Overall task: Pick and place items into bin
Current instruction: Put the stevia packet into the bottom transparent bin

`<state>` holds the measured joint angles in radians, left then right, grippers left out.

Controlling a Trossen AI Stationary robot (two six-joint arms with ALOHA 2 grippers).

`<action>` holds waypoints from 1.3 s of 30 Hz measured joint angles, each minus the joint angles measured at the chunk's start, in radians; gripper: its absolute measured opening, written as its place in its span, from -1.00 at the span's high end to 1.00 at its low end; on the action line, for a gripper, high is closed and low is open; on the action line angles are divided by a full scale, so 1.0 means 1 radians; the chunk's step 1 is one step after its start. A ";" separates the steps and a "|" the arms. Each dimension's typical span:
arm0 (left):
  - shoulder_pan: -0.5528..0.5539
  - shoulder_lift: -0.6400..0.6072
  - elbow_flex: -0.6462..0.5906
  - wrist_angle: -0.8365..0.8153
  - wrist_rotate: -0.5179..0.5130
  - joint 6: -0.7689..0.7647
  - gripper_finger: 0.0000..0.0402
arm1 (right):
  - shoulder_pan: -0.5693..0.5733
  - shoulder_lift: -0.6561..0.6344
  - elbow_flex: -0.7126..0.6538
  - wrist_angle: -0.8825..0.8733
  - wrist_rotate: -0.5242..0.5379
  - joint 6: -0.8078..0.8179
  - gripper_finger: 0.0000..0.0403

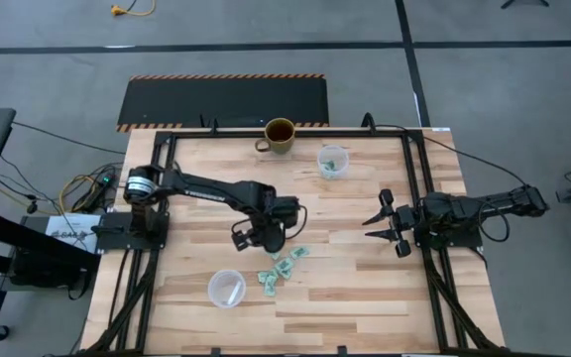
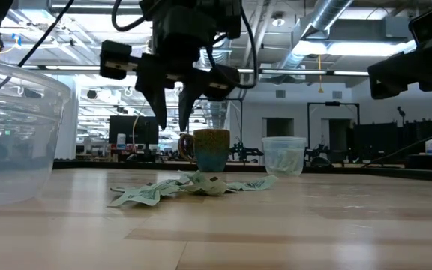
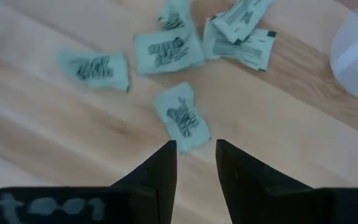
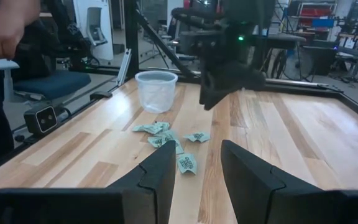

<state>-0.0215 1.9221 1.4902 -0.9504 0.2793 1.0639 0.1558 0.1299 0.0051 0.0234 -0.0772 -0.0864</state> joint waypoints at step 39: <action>-0.062 0.143 -0.002 0.078 -0.113 0.104 0.50 | 0.000 0.001 0.000 0.000 0.000 0.000 0.39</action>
<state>-0.0834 2.0647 1.4887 -0.8722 0.1663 1.1683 0.1560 0.1307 0.0051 0.0231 -0.0772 -0.0864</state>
